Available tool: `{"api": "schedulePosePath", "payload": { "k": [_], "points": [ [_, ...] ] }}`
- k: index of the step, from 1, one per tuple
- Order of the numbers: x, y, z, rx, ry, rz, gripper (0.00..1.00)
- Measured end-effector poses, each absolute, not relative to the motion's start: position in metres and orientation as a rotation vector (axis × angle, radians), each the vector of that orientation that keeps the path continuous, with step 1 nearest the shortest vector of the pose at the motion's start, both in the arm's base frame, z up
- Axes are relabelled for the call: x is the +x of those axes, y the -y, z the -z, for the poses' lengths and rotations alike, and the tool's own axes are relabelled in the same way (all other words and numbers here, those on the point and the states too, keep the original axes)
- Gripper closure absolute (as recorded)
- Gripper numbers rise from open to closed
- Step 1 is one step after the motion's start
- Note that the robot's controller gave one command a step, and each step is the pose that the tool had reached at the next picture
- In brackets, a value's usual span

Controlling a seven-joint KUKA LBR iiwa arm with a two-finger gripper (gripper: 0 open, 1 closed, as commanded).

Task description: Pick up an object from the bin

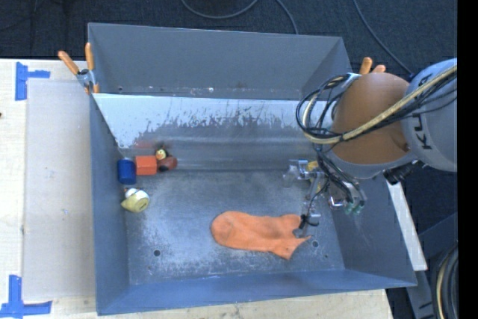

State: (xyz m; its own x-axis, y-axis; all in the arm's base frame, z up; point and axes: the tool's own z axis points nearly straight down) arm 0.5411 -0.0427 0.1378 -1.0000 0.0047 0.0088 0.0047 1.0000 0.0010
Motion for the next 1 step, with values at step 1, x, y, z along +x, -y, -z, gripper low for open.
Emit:
{"api": "schedulePosePath", "payload": {
  "k": [1],
  "points": [
    [0.5428, 0.0426, -0.1421, -0.005, 3.14, 0.001, 0.0]
  ]
}}
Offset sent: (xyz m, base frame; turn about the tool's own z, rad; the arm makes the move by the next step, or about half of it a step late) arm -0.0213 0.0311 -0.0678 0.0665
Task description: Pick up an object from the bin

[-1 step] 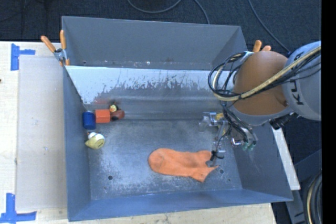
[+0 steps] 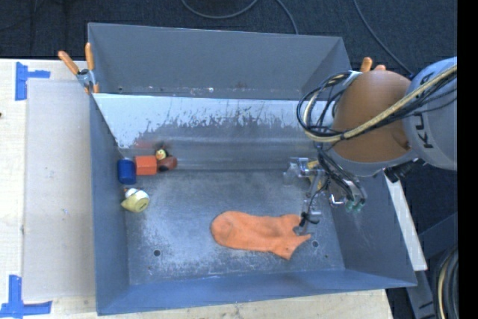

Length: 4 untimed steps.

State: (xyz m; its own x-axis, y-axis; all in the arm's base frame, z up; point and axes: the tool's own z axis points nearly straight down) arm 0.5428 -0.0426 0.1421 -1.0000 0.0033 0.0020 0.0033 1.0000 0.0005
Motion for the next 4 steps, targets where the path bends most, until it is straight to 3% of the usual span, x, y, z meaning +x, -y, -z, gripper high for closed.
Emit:
{"api": "schedulePosePath", "payload": {
  "k": [1, 2, 3, 4],
  "points": [
    [0.524, 0.017, -0.082, -0.099, 3.136, 0.002, 0.0],
    [0.52, 0.015, -0.091, -0.066, 3.129, 0.001, 0.0],
    [0.519, 0.012, -0.12, -0.082, 3.137, 0.002, 0.0],
    [0.509, 0.004, -0.067, -0.149, 3.121, 0.002, 0.0]
  ]
}}
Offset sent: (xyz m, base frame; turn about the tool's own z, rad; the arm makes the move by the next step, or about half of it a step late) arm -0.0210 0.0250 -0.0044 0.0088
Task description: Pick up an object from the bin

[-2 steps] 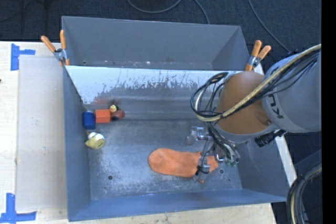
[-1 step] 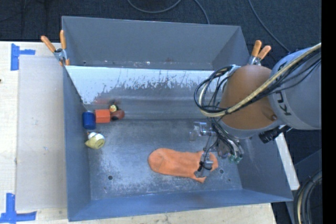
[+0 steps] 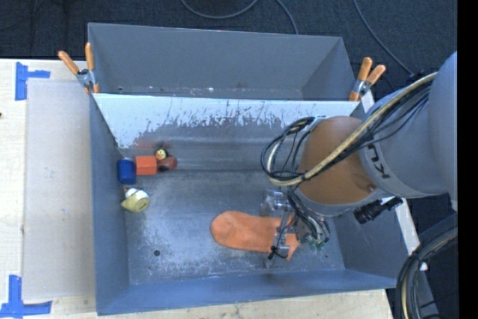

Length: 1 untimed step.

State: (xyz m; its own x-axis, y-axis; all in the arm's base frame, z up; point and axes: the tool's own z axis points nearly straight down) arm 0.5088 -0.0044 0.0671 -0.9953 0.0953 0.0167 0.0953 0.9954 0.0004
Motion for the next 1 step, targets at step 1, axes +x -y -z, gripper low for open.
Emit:
{"api": "schedulePosePath", "payload": {
  "k": [1],
  "points": [
    [0.5149, 0.0021, -0.0694, -0.221, 3.129, 0.002, 1.0]
  ]
}}
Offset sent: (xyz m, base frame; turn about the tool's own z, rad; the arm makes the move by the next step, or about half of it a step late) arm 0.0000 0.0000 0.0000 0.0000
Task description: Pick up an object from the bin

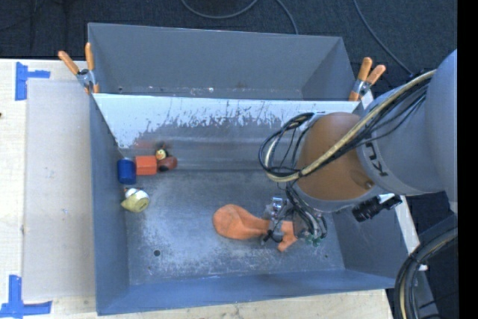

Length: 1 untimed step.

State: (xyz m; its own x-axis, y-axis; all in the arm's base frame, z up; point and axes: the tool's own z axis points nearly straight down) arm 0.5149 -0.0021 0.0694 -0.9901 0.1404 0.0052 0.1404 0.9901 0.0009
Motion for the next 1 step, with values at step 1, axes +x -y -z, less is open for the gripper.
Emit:
{"api": "schedulePosePath", "payload": {
  "k": [1],
  "points": [
    [0.5149, 0.0021, -0.0694, -0.221, 3.129, 0.002, 1.0]
  ]
}}
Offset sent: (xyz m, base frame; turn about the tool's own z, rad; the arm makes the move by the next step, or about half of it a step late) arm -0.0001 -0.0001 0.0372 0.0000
